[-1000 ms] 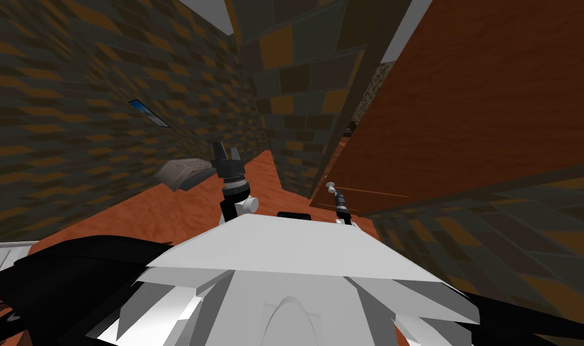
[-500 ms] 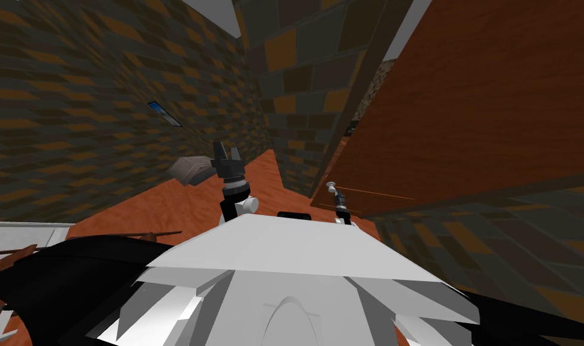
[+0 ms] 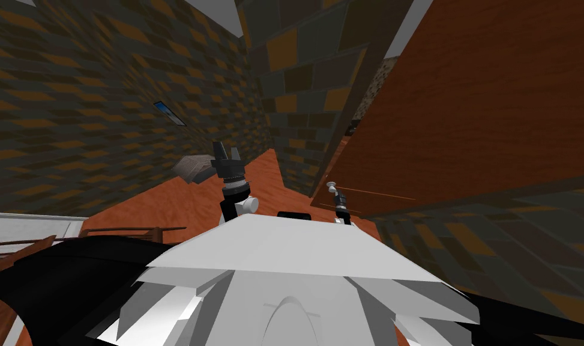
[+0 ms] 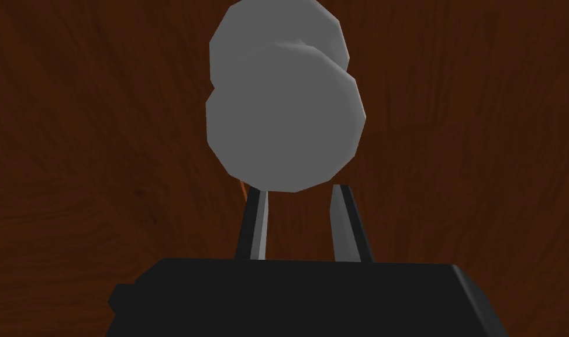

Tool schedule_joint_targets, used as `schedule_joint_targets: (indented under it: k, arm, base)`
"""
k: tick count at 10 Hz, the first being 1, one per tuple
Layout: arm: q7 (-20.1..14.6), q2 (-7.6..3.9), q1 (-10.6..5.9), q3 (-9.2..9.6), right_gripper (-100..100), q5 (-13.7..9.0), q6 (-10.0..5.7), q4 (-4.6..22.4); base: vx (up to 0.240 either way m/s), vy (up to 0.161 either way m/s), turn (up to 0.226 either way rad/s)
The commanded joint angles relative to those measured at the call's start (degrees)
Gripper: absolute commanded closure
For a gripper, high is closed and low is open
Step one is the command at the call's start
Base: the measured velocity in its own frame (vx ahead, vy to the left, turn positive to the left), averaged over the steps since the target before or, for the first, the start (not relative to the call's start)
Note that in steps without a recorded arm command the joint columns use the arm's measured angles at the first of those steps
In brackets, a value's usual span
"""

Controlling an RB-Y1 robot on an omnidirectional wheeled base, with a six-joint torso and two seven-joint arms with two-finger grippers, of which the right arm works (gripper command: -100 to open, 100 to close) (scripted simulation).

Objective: Pull the door open

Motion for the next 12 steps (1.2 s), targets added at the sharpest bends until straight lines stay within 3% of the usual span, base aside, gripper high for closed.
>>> schedule_joint_targets:
  k: [1, 2, 3, 7, 8, 12]
  arm:
    - [-2.86, 0.43, -0.94, 1.97, 100, -2.51, -0.53, -0.83]
    - [-3.75, 0.43, -0.94, 1.97, 100, -2.51, -0.53, -0.83]
    - [-5.41, 0.35, -0.96, 2.87, 100, -4.38, -0.16, -1.01]
    - [-6.15, 0.35, -0.96, 2.87, 100, -4.38, -0.16, -1.01]
    - [-8.54, 0.27, -0.98, 3.78, 100, -6.25, 0.22, -1.18]
    - [-8.54, 0.27, -0.86, 3.78, 100, -6.25, 0.31, -1.18]
  base:
    - [-0.075, -0.038, 0.175]
    - [-0.063, -0.04, 0.08]
    - [-0.062, -0.021, 0.085]
    - [-0.014, -0.007, 0.007]
    - [-0.03, -0.018, 0.075]
    - [-0.021, -0.006, 0.017]
